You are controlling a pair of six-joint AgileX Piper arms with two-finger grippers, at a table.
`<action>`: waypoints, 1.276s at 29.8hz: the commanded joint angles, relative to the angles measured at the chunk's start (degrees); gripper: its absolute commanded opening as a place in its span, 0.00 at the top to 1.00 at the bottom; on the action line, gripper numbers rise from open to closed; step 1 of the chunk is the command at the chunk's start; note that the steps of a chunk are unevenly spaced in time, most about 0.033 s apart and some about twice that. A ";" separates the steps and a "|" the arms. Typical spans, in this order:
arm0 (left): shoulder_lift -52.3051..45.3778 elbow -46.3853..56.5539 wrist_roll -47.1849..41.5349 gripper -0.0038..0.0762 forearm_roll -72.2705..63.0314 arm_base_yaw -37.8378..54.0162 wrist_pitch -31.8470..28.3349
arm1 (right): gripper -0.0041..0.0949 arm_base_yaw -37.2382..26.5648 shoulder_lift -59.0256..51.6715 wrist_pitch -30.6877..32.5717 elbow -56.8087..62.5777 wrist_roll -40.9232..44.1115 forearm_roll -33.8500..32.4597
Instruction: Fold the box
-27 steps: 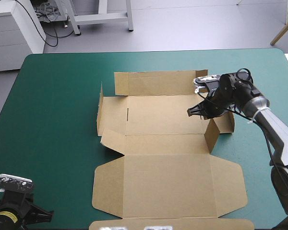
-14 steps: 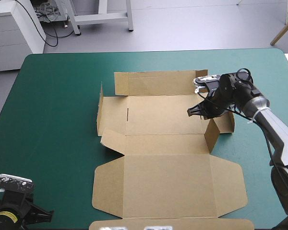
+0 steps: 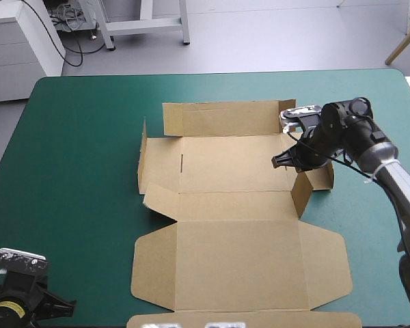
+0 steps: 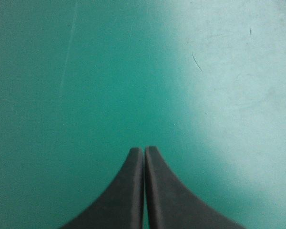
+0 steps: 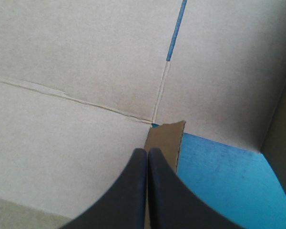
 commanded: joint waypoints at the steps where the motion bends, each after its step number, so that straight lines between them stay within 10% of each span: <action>1: 0.81 -1.36 -0.07 0.96 0.64 -0.04 -2.78 | 0.97 0.06 -6.34 2.37 -2.04 -0.15 -0.12; 38: 0.81 -1.36 -0.07 0.96 0.64 -0.04 -3.00 | 0.97 0.06 -34.45 3.13 9.71 -0.85 -3.44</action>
